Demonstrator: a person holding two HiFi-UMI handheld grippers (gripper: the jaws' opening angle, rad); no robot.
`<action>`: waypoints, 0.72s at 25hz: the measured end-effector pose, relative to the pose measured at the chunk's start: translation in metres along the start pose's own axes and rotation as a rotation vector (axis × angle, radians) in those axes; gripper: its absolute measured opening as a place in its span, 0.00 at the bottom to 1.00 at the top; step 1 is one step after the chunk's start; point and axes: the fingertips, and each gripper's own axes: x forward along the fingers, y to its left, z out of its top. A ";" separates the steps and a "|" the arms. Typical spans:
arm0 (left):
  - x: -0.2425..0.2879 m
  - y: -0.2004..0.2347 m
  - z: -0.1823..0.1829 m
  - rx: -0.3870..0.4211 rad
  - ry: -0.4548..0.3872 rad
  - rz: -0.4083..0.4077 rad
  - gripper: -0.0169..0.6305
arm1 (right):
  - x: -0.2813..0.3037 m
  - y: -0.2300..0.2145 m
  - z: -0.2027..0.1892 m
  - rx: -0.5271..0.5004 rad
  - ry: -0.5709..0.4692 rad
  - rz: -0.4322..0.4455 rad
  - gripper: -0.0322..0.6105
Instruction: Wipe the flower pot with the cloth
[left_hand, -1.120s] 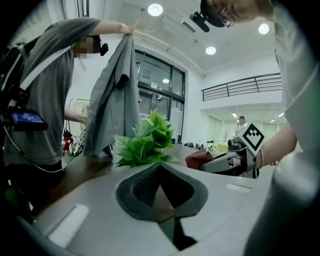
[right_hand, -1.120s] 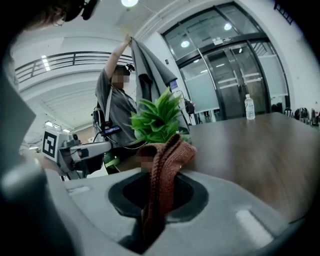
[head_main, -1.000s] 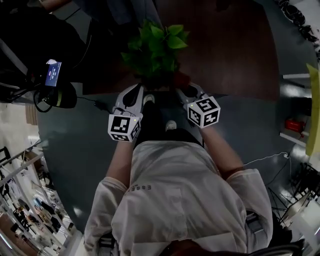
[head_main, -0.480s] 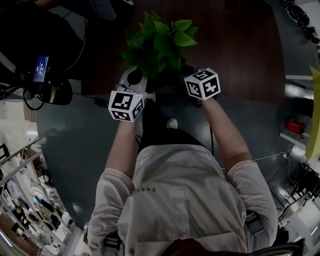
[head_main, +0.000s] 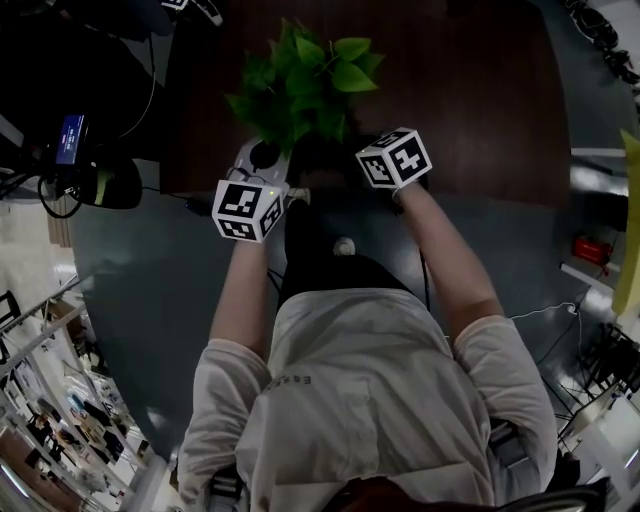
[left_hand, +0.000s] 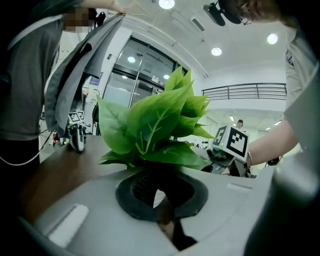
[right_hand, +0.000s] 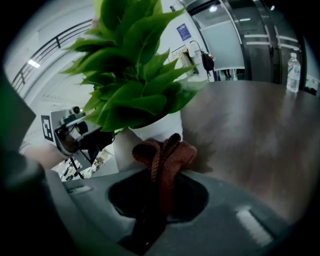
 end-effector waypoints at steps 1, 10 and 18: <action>-0.001 0.001 0.001 0.002 0.000 0.004 0.05 | -0.007 -0.008 0.002 0.014 -0.024 -0.020 0.13; 0.003 0.003 0.003 0.030 0.045 0.008 0.05 | -0.016 -0.028 0.057 0.123 -0.148 0.092 0.13; 0.010 -0.001 -0.001 -0.015 0.016 -0.029 0.05 | 0.008 -0.009 0.024 -0.018 0.026 0.116 0.13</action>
